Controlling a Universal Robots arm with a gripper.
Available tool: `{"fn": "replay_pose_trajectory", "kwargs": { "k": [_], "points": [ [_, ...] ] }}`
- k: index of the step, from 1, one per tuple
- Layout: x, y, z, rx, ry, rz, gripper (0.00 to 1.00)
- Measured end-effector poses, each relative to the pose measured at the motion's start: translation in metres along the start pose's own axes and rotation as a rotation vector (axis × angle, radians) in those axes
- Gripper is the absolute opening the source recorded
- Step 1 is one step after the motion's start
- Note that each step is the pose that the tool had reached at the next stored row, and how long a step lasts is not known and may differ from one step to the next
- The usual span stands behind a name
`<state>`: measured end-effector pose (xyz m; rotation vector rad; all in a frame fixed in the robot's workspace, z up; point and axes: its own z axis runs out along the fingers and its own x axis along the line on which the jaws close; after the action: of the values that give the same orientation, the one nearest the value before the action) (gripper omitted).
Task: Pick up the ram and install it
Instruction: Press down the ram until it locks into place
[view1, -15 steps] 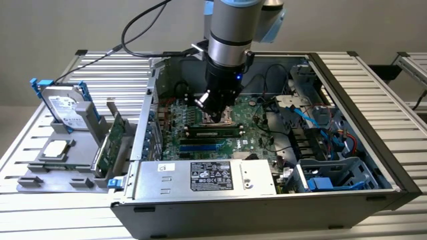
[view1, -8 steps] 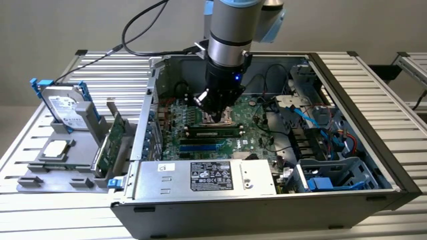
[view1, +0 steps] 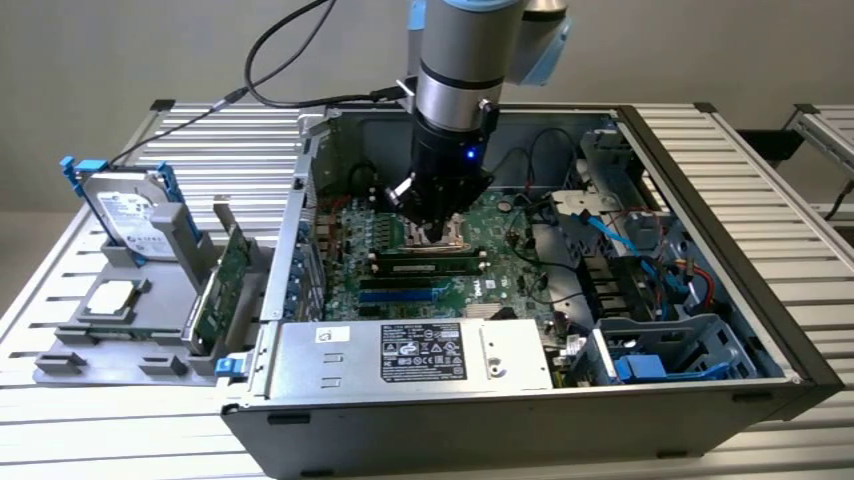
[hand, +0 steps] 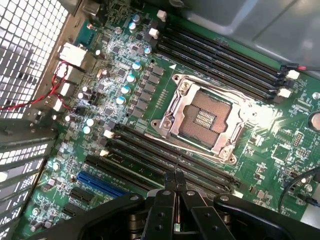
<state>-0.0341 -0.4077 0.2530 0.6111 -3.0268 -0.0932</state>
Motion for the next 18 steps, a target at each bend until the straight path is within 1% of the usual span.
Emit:
{"fn": "replay_pose_trajectory", "kwargs": {
  "k": [5,9,13,18],
  "points": [
    [0.0002,0.0004,-0.0055,-0.002,-0.0035,0.052,0.11],
    [0.0002,0.0005,-0.007,-0.0032,-0.0063,0.089,0.11],
    [0.0003,0.0005,-0.0073,0.0009,-0.0067,0.127,0.11],
    [0.0003,0.0005,-0.0074,0.0085,-0.0065,0.176,0.11]
  ]
}}
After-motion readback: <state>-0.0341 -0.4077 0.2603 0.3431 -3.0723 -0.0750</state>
